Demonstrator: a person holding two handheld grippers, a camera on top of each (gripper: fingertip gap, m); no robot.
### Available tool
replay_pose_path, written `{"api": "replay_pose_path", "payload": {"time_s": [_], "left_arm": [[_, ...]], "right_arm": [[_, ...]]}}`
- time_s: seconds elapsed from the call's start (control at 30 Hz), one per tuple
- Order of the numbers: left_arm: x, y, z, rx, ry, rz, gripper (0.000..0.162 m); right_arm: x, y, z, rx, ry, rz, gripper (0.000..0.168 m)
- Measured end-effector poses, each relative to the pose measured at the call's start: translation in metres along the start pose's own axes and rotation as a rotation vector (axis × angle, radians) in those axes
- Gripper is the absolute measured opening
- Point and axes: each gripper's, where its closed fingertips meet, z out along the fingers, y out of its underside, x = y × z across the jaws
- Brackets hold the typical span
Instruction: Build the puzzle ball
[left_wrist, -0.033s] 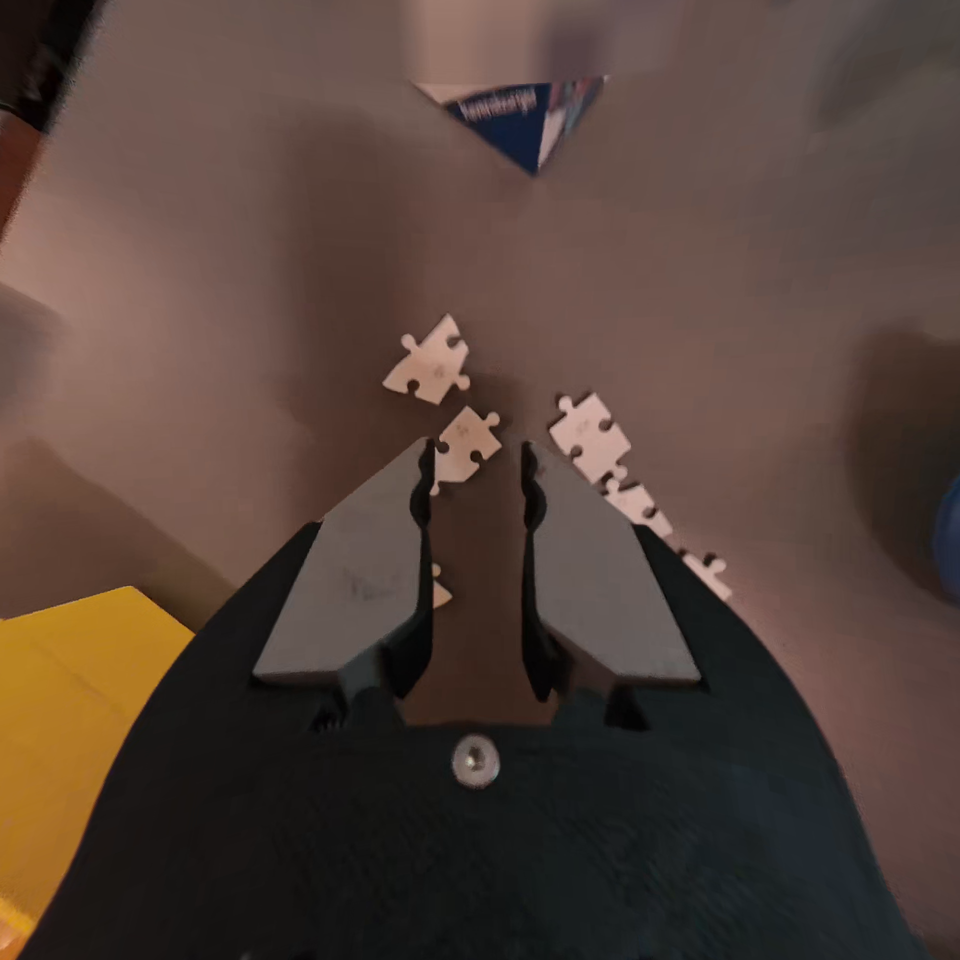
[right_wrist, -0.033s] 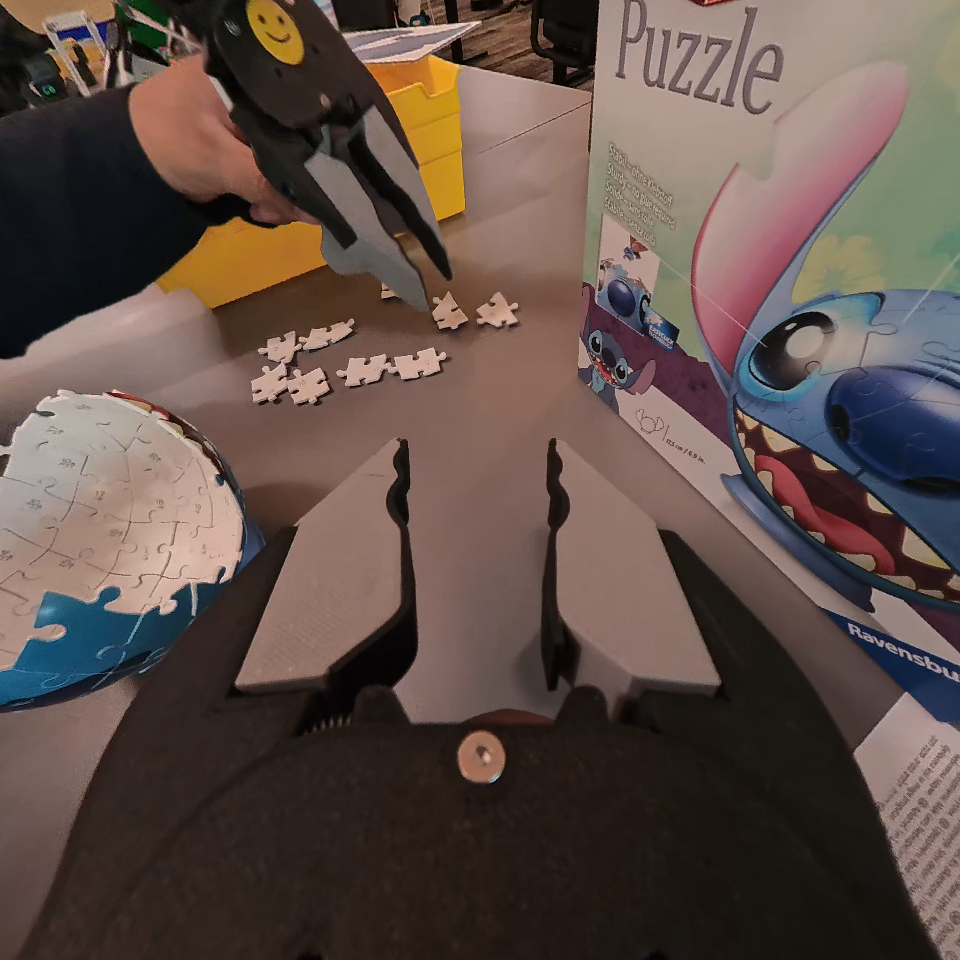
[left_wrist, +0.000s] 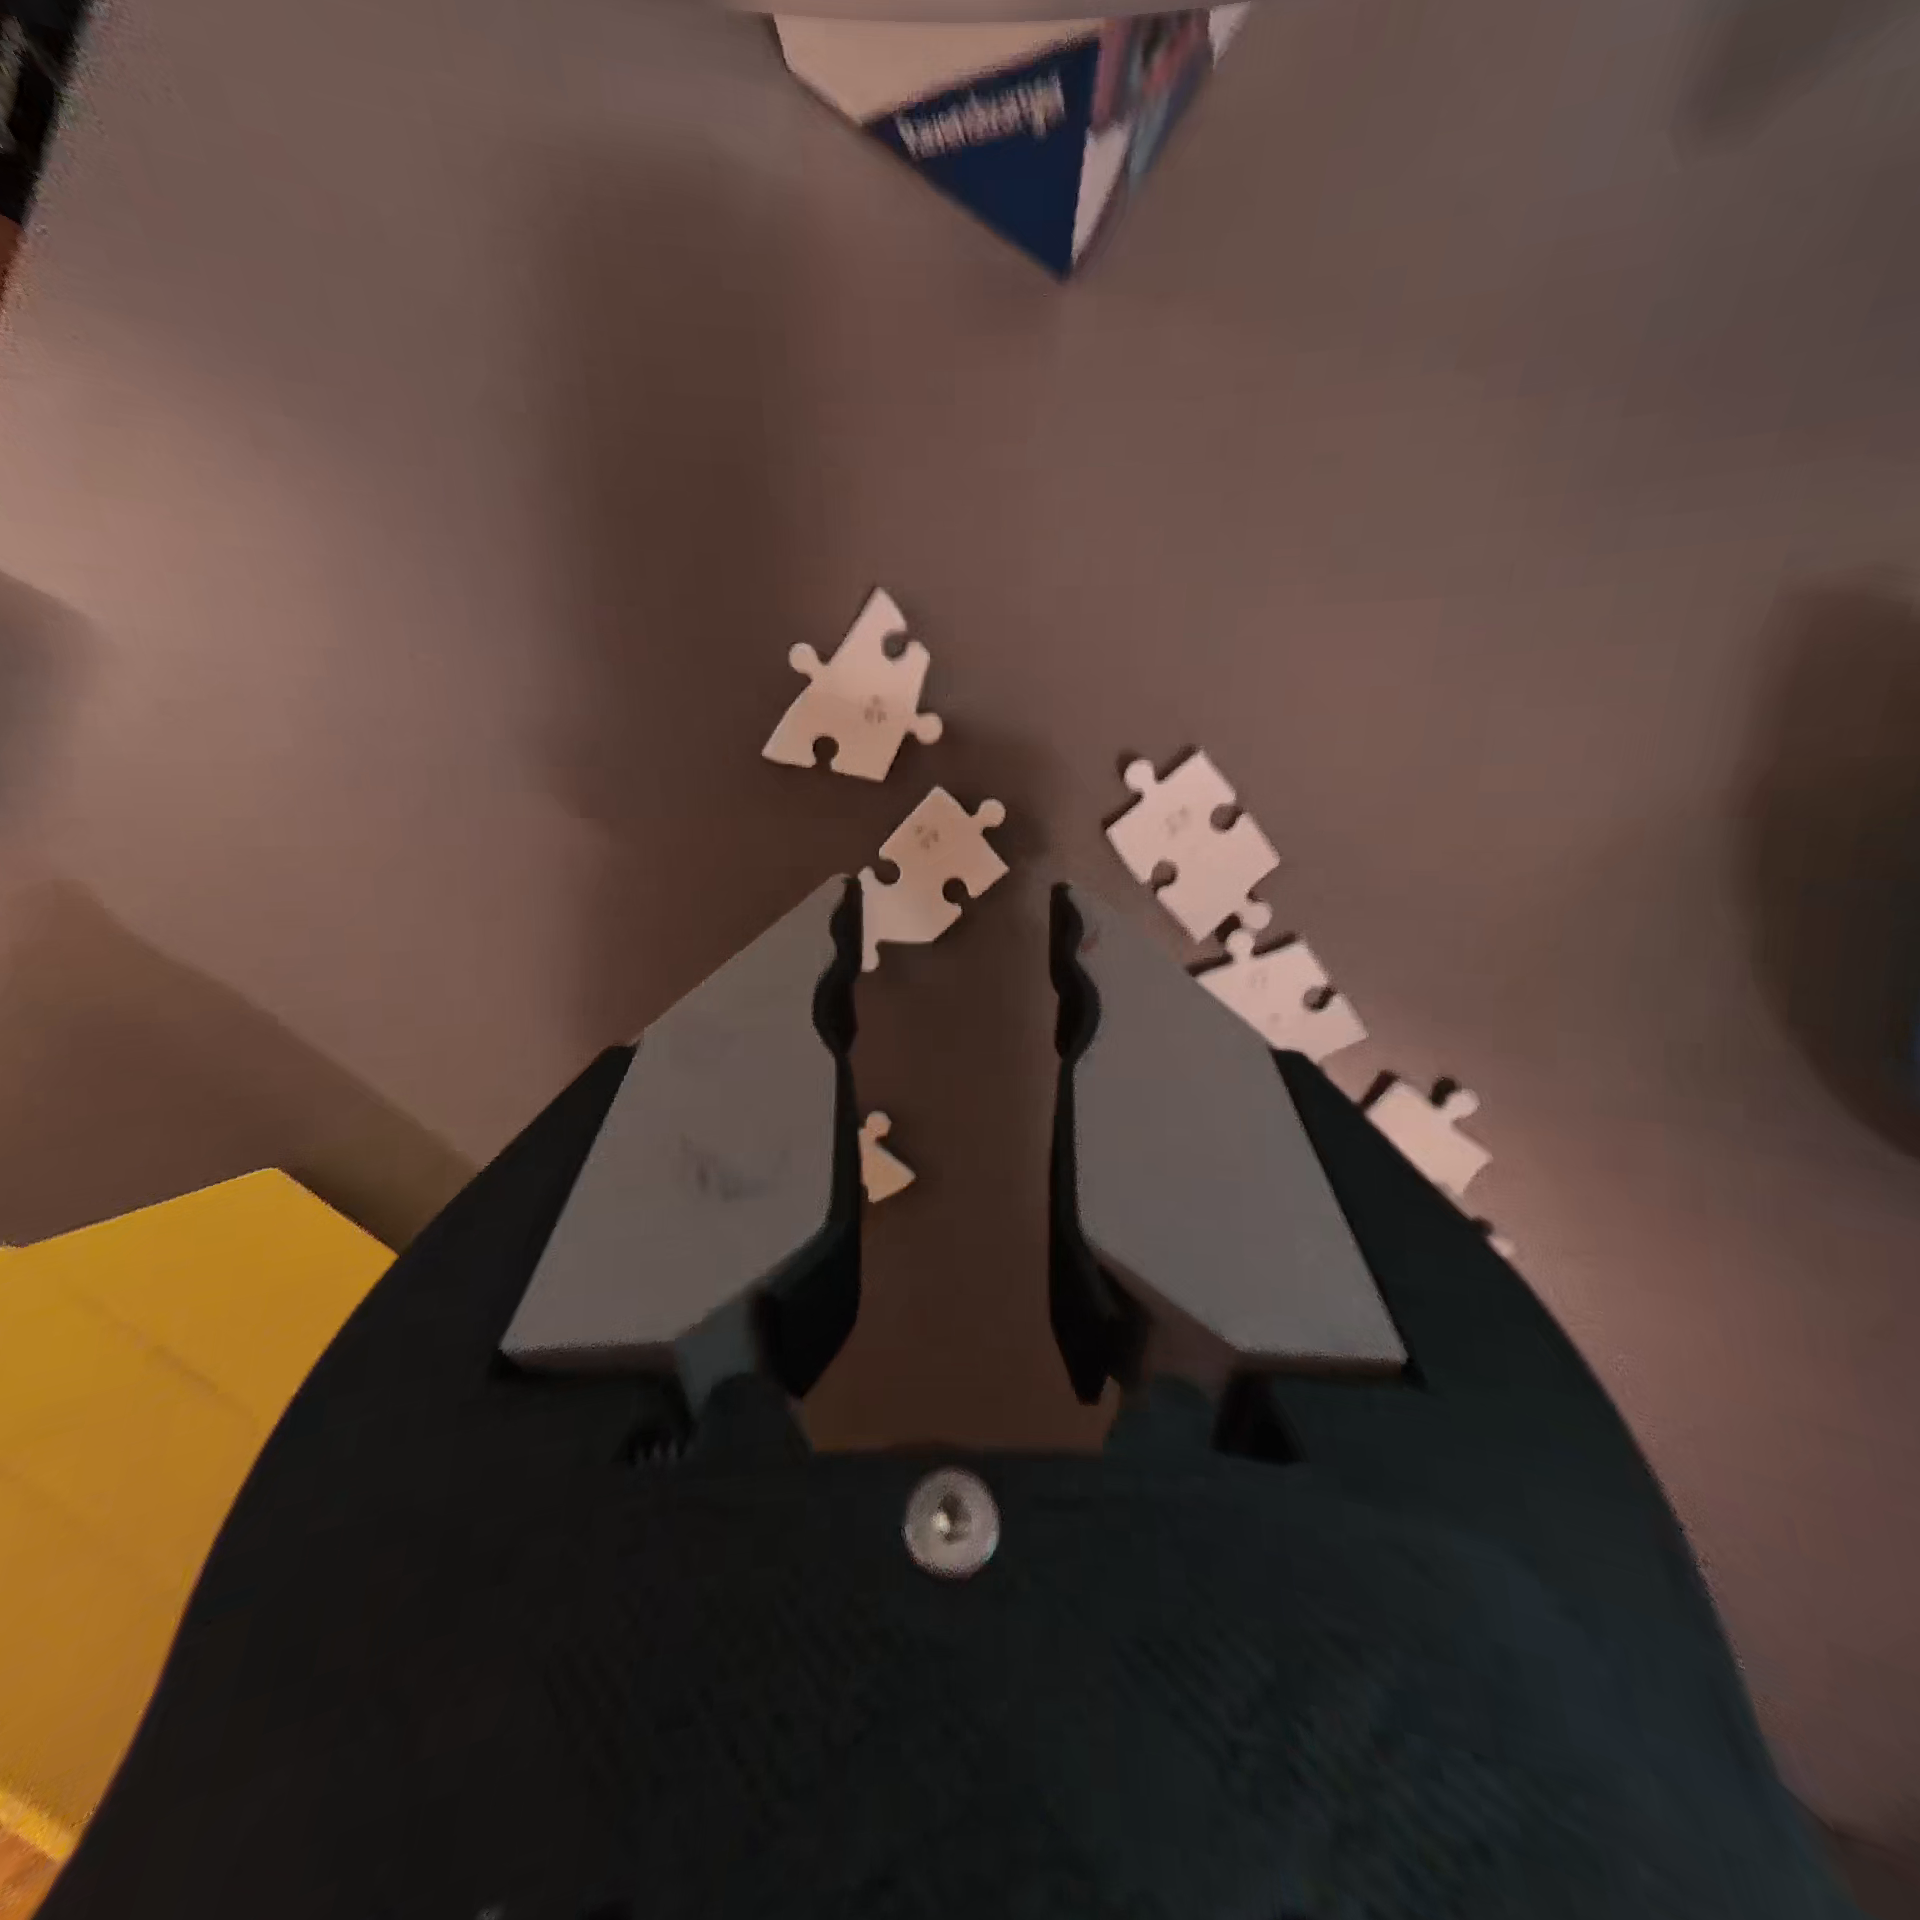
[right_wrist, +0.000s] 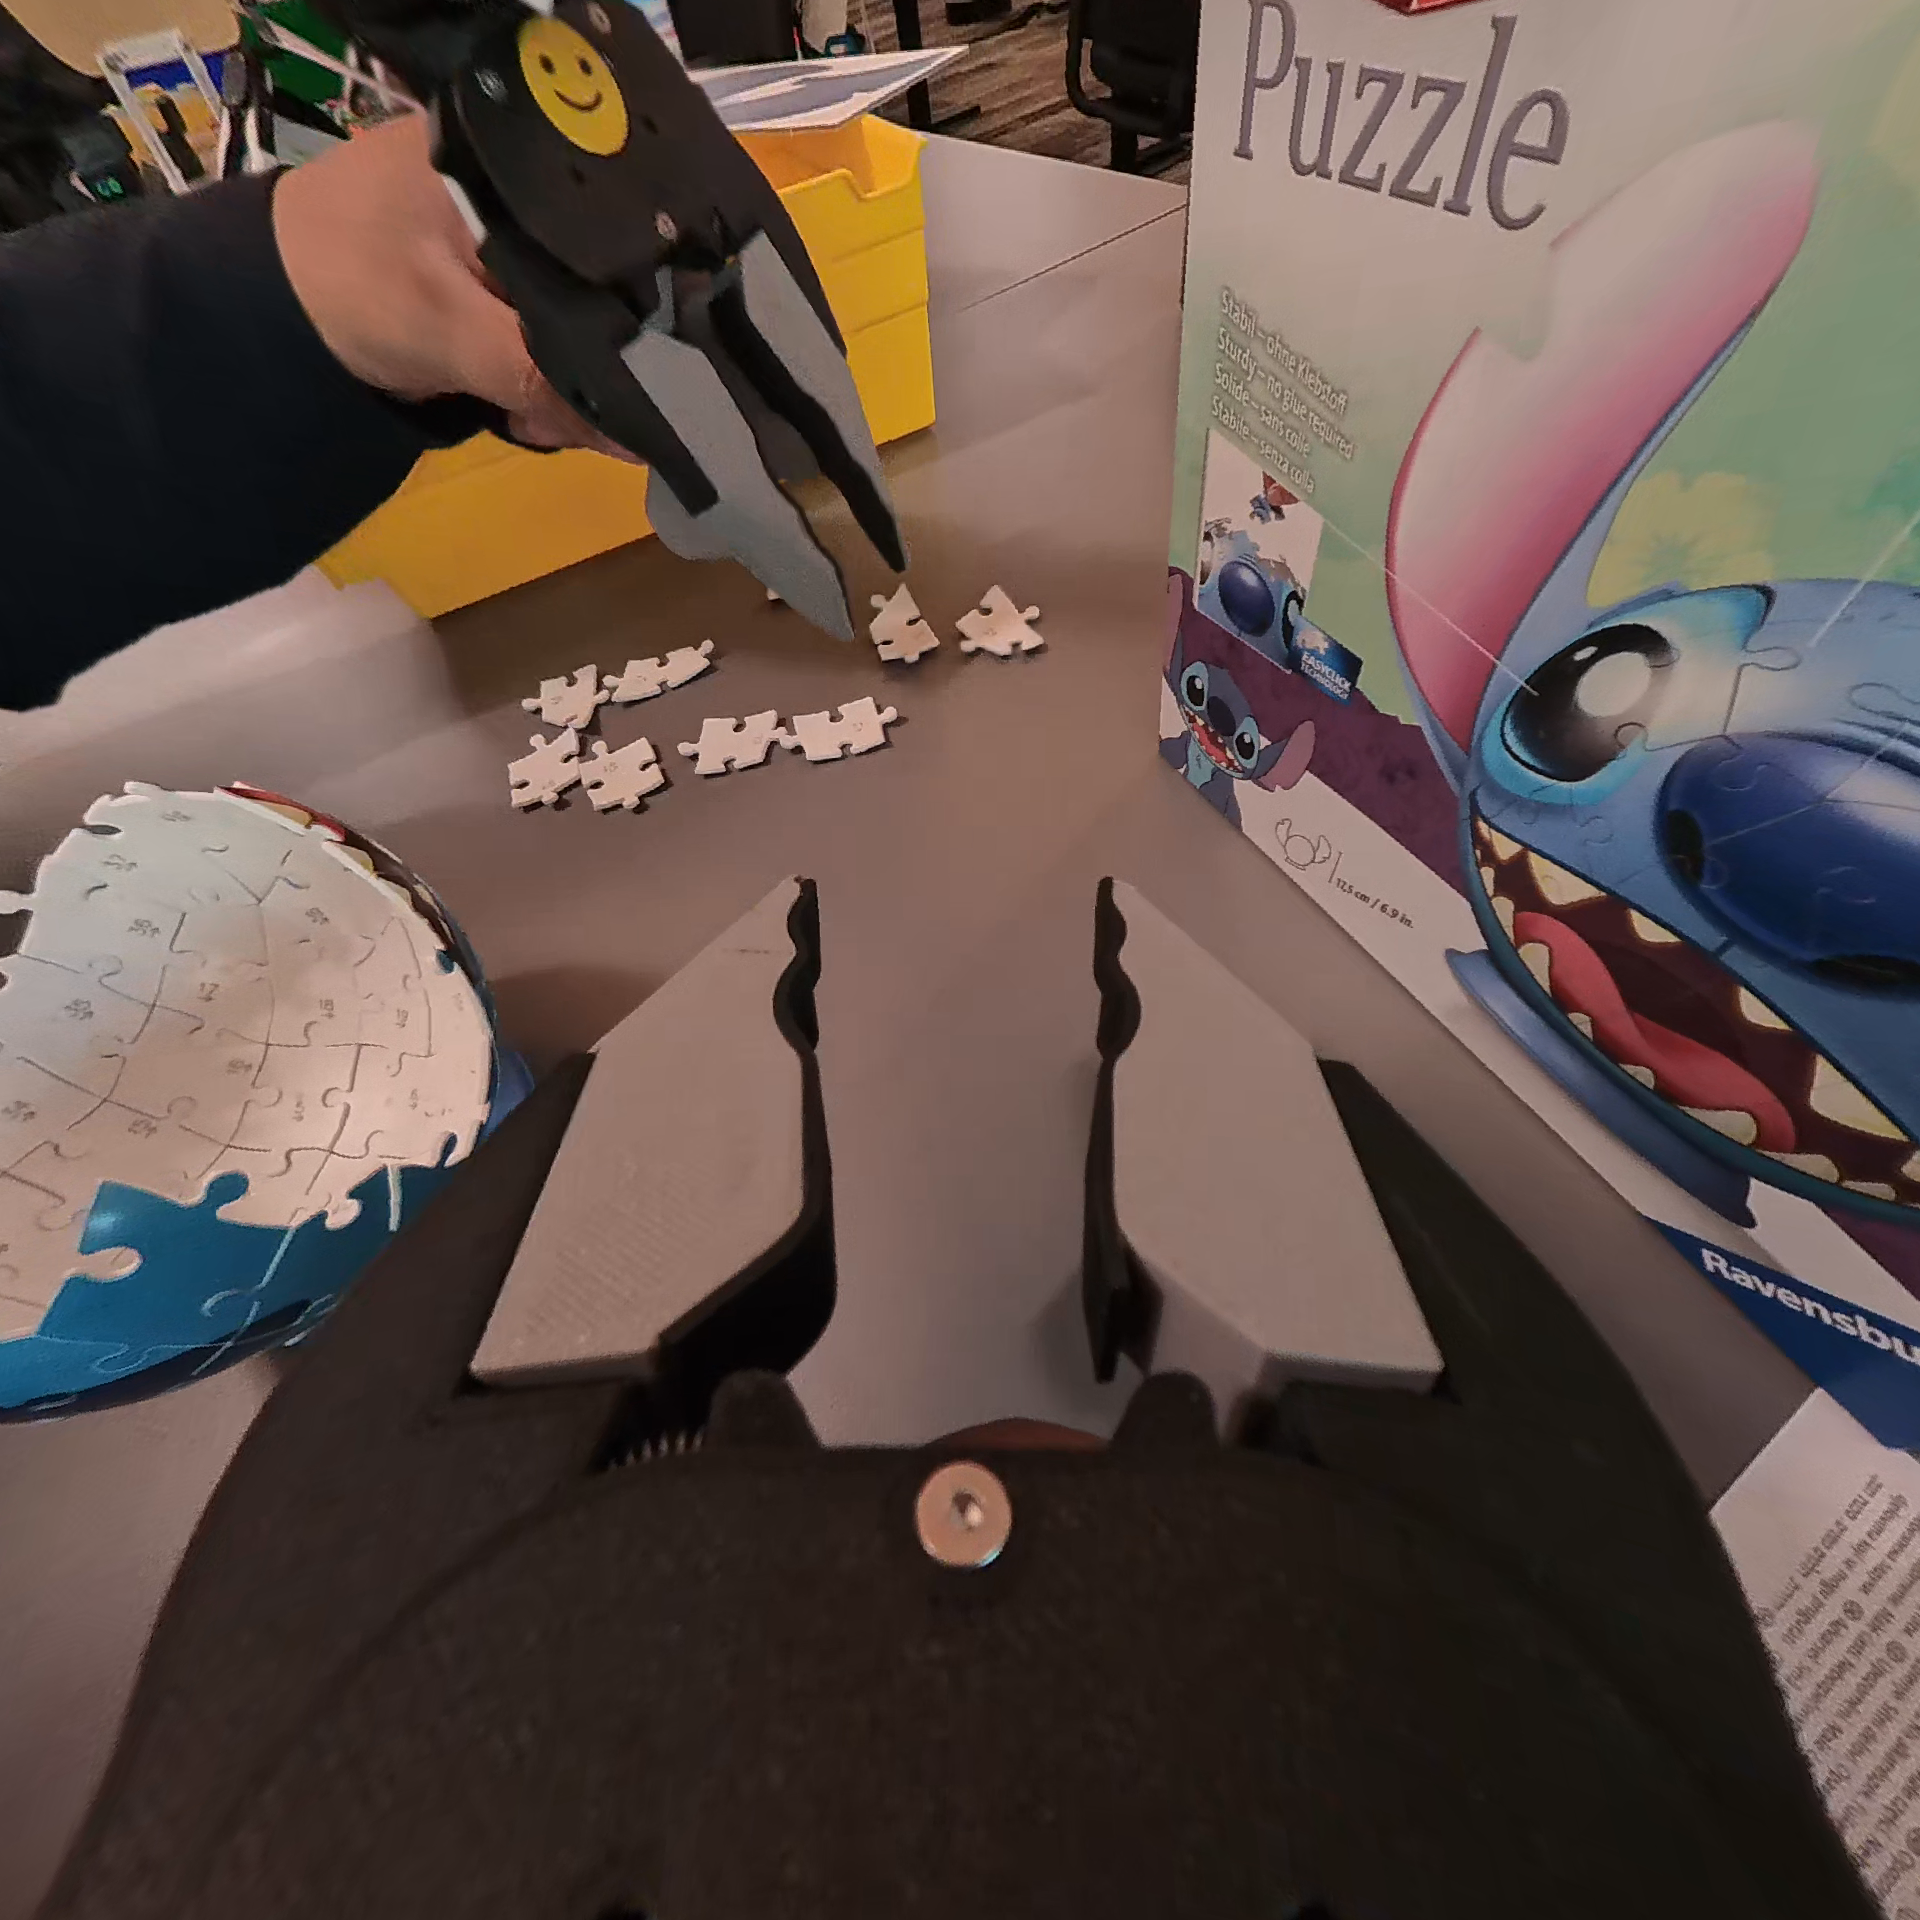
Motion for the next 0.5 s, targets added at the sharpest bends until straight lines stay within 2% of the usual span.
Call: {"api": "replay_pose_path", "payload": {"time_s": [0.1,0.23,0.37,0.5], "left_arm": [[-0.008,0.01,0.004,-0.1,-0.084,0.116,0.034],[-0.011,0.008,0.006,-0.155,-0.119,0.227,0.049],[-0.012,0.004,0.014,-0.17,-0.066,0.241,0.052],[-0.003,0.007,0.018,-0.167,0.099,0.193,0.038]], "right_arm": [[-0.001,0.0,0.0,0.0,-0.007,0.0,0.05],[-0.003,-0.001,0.0,-0.001,-0.009,-0.011,0.05],[-0.003,-0.003,-0.002,0.008,-0.007,-0.011,0.05],[-0.001,-0.006,-0.006,0.027,-0.01,0.004,0.05]]}}
